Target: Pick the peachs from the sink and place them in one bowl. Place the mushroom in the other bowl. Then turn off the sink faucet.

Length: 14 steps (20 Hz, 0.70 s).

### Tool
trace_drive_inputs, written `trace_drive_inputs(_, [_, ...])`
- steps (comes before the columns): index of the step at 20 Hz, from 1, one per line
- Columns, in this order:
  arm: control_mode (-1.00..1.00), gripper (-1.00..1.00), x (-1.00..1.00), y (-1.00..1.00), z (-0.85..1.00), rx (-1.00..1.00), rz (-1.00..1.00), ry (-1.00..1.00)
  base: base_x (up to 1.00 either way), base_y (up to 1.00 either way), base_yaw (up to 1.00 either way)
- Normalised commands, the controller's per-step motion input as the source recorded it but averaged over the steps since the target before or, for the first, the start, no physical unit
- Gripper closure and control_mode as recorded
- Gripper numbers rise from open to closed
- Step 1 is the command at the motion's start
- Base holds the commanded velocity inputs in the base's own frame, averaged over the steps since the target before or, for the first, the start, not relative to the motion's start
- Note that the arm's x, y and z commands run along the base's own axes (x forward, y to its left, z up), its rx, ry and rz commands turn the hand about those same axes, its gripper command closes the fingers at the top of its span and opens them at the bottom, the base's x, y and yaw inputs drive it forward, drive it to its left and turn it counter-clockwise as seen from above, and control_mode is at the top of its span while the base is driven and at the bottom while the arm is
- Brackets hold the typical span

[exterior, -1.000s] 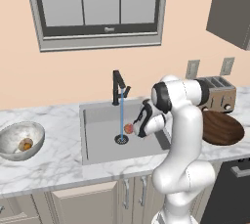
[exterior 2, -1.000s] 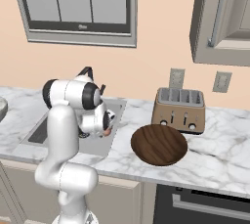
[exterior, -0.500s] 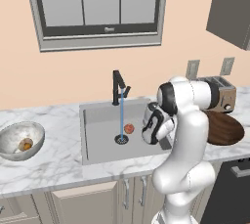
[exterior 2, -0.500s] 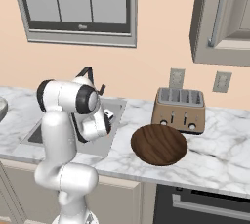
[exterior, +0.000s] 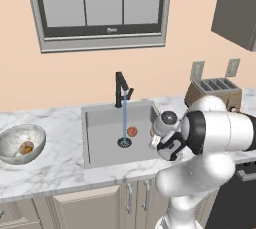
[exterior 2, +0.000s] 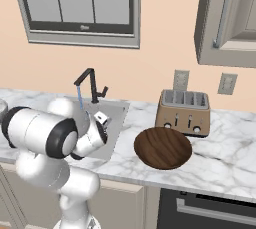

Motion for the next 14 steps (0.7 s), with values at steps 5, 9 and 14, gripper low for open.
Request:
trace_drive_inputs(5, [-1.0,1.0,-0.04,0.01,1.0,0.0,-0.02,0.22,0.0,0.0,0.0])
trace_drive_inputs(9, [-1.0,1.0,0.02,0.0,1.0,0.0,-0.04,0.41,0.0,0.0,0.0])
trace_drive_inputs(14, [-1.0,1.0,0.0,-0.12,1.0,0.01,-0.01,0.42,0.0,0.0,0.0])
